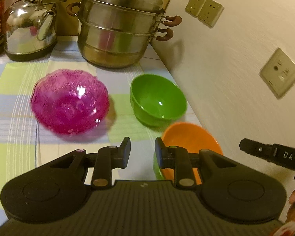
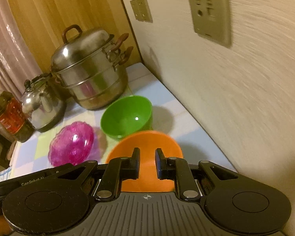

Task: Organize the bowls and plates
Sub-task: 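Move both grippers to the other green bowl's rim and close on it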

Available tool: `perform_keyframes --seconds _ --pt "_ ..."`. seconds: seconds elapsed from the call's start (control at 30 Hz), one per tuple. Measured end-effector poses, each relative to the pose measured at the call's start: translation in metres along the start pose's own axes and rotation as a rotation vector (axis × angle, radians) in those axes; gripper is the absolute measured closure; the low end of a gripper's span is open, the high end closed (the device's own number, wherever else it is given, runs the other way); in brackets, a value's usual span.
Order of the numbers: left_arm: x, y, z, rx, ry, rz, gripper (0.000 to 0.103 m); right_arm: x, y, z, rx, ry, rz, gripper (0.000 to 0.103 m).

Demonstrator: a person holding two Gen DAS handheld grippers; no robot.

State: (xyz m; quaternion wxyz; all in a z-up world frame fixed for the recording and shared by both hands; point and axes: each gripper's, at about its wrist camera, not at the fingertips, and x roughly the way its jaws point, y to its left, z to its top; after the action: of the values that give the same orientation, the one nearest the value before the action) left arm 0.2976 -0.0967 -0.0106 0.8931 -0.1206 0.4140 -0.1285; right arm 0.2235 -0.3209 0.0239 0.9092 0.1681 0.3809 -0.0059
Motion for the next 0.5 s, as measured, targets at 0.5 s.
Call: perform_keyframes --seconds 0.5 --pt "0.099 0.008 0.055 -0.009 0.053 0.019 0.078 0.118 -0.011 0.063 -0.026 0.123 0.025 0.086"
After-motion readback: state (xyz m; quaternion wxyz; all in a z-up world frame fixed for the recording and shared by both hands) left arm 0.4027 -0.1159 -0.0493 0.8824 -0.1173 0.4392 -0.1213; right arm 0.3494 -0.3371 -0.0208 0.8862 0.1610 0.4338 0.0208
